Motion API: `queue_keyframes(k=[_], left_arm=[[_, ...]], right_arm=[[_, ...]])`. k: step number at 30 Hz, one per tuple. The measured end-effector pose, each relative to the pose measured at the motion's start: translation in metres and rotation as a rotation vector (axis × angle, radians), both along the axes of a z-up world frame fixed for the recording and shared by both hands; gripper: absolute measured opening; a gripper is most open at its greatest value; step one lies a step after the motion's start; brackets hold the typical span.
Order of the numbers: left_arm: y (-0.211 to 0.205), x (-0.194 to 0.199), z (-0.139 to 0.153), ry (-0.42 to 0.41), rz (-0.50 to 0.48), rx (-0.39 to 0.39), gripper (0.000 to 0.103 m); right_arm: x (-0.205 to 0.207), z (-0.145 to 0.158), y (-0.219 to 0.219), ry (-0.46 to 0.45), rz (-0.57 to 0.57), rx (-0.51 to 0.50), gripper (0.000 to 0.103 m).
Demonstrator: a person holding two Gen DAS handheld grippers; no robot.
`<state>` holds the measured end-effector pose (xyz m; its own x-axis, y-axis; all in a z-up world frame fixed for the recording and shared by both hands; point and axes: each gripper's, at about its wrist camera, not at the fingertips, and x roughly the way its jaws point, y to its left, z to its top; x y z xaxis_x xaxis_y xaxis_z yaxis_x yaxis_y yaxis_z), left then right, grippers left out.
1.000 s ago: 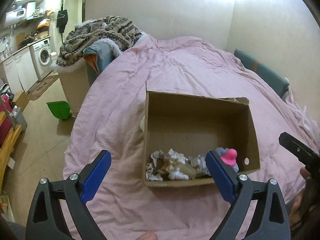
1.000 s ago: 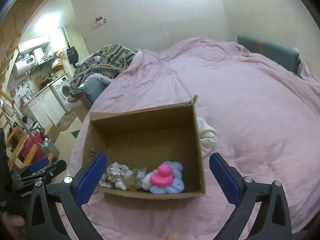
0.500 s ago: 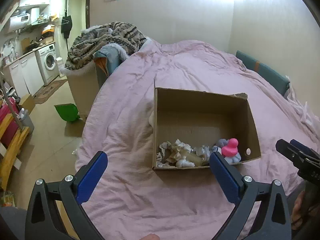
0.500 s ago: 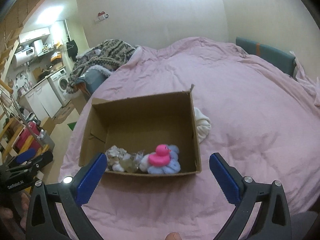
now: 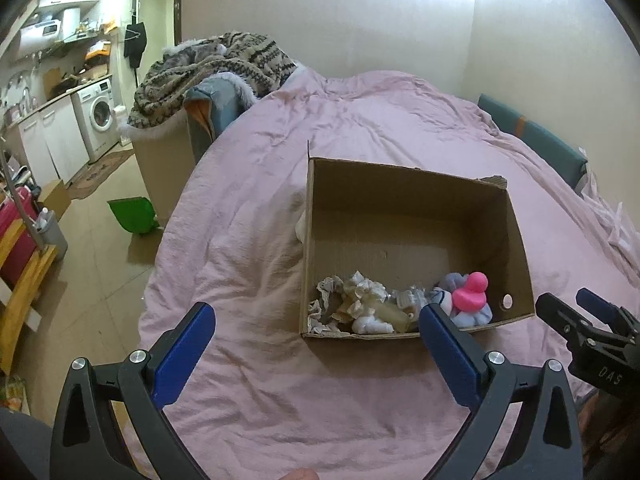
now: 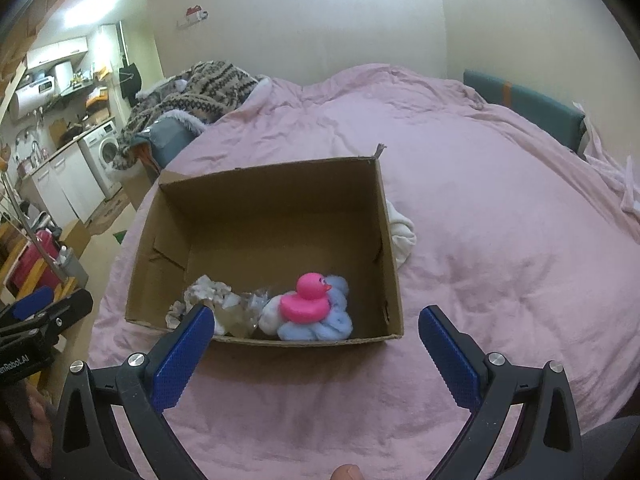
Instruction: Organize soft objects
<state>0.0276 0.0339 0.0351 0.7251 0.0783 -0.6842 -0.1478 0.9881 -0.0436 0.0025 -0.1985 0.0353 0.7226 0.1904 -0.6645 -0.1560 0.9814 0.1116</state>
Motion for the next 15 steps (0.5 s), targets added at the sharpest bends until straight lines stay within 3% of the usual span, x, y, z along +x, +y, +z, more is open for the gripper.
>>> queue_keyframes(k=[15], left_arm=[[-0.0017,-0.0019,-0.0021,0.002,-0.016,-0.019,0.102]], right_arm=[[0.0016,-0.0055,0.0022,0.026,0.007,-0.014,0.103]])
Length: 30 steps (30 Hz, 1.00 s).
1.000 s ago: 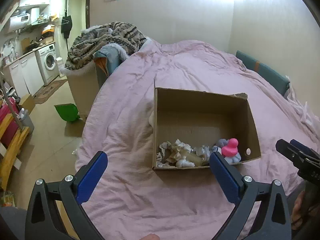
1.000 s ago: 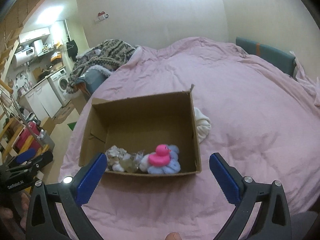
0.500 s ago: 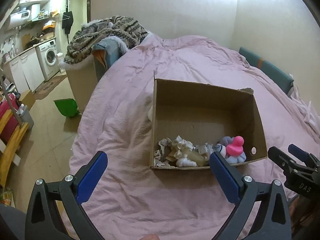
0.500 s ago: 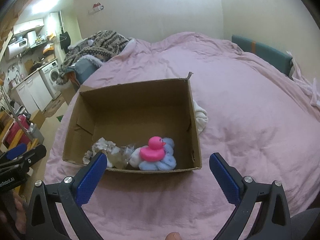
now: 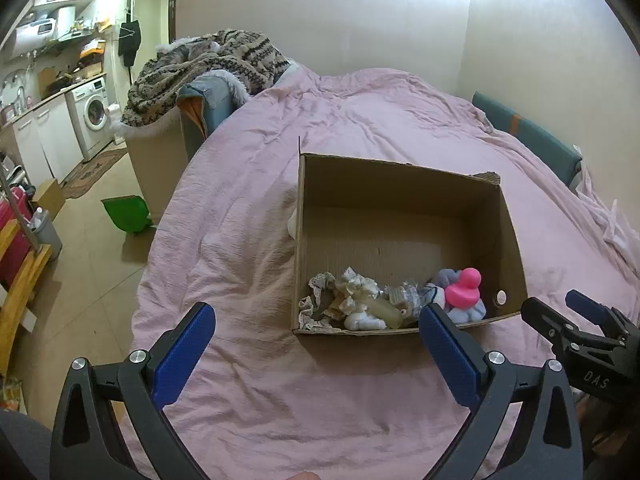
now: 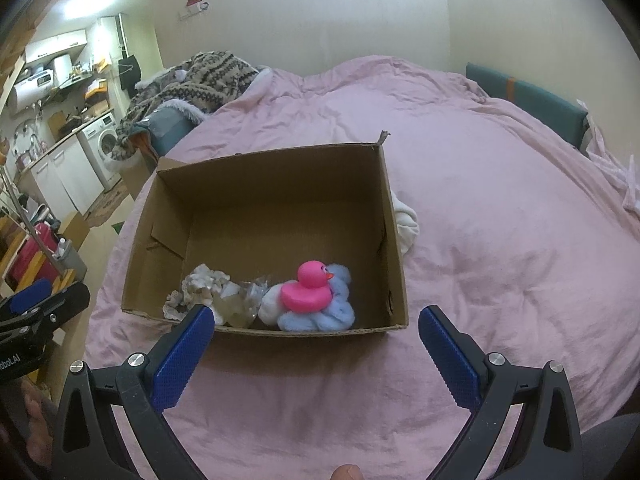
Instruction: Organize soft objects
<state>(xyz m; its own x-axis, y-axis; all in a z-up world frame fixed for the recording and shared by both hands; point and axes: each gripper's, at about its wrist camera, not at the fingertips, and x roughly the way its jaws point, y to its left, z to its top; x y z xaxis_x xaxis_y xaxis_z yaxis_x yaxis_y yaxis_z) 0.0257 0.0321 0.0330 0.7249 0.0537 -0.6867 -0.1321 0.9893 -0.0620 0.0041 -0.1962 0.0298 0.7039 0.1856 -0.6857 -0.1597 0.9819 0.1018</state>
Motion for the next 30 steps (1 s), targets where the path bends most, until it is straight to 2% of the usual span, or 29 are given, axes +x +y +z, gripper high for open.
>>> queue_keyframes(k=[30], left_arm=[[-0.0032,-0.0004,0.0007,-0.004,-0.008,0.006,0.102]], right_arm=[[-0.0010,-0.0042,0.0026,0.000,0.006,-0.003,0.103]])
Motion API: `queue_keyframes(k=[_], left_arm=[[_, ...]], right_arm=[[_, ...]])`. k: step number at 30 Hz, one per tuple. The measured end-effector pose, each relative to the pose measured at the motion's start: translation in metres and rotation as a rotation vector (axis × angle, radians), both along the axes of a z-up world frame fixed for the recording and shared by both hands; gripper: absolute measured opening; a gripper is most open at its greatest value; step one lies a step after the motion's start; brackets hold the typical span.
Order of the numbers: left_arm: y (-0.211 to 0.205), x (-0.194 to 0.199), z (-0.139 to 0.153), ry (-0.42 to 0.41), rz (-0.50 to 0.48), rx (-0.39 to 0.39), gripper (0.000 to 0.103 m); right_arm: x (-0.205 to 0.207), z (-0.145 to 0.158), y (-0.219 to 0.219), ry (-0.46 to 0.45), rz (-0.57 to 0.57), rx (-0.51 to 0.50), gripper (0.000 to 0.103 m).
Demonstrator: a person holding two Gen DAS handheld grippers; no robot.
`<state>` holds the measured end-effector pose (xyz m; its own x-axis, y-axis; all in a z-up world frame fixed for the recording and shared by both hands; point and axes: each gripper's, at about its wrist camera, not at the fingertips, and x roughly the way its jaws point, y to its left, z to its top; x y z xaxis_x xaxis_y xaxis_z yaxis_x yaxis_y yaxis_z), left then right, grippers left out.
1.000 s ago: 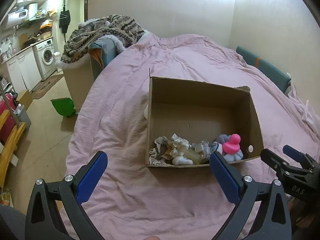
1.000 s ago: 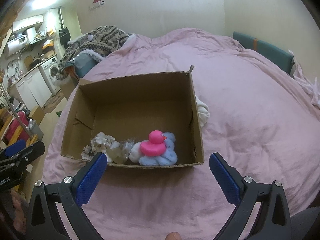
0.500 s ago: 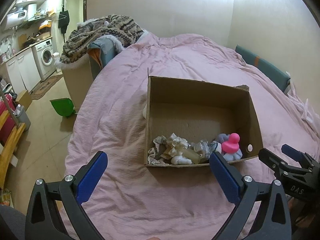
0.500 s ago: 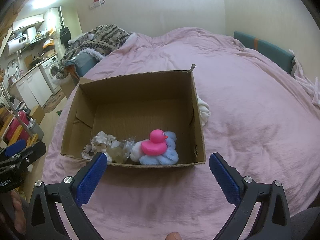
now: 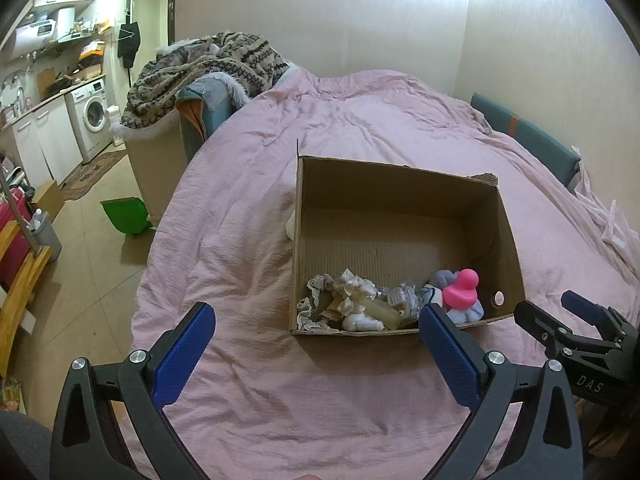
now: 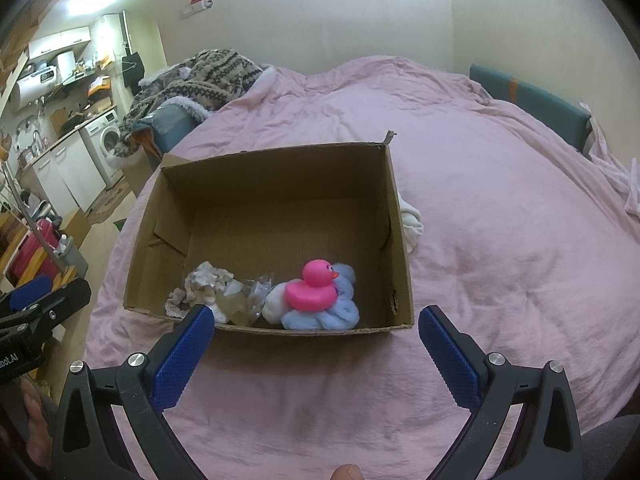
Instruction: Organize soft objects
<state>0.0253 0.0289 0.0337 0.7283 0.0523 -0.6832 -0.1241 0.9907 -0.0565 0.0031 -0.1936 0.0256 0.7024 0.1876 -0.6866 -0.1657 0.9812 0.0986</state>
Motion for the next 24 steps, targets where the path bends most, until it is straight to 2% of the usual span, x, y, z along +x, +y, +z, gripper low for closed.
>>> queue_keyframes(k=[24], left_arm=[[-0.0025,-0.0010,0.0011,-0.002,-0.009,0.002,0.102]], right_arm=[[0.0017,0.0002,0.0007,0.003,0.001,0.004,0.103]])
